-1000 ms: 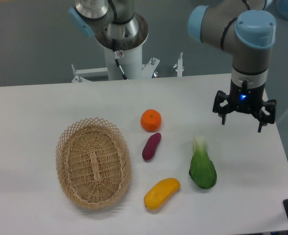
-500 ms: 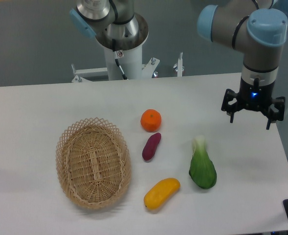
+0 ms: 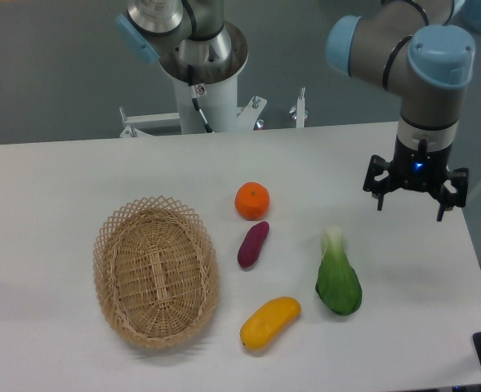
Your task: Pick up the green vegetable from the table
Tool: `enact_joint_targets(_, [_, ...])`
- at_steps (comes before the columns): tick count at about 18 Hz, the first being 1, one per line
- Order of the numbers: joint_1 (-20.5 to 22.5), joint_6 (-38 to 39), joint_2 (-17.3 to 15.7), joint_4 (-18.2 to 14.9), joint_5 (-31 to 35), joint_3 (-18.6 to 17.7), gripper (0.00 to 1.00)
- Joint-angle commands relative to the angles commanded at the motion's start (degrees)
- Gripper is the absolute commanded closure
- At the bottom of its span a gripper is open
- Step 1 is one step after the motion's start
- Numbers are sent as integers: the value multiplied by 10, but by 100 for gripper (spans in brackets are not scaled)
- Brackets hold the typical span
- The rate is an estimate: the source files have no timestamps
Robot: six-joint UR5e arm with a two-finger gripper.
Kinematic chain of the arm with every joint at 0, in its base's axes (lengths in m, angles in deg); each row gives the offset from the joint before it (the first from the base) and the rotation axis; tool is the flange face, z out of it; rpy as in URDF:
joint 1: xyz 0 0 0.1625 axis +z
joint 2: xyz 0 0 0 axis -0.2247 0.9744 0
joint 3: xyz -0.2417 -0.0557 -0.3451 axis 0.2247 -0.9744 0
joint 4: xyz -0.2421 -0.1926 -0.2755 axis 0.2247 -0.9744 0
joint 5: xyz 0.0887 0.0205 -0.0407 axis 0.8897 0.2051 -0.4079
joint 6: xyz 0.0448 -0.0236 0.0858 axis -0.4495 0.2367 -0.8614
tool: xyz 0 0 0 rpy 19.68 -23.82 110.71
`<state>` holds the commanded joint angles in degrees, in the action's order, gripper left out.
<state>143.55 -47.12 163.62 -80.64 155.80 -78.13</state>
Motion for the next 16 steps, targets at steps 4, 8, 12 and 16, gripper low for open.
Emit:
enact_joint_targets(4, [-11, 26, 33, 12, 1, -8, 0])
enact_joint_targets(8, [-15, 48, 73, 53, 2, -33, 0])
enact_joint_targets(12, [-34, 61, 74, 60, 1, -67, 0])
enact_joint_targets(16, [-40, 64, 71, 115, 1, -120, 0])
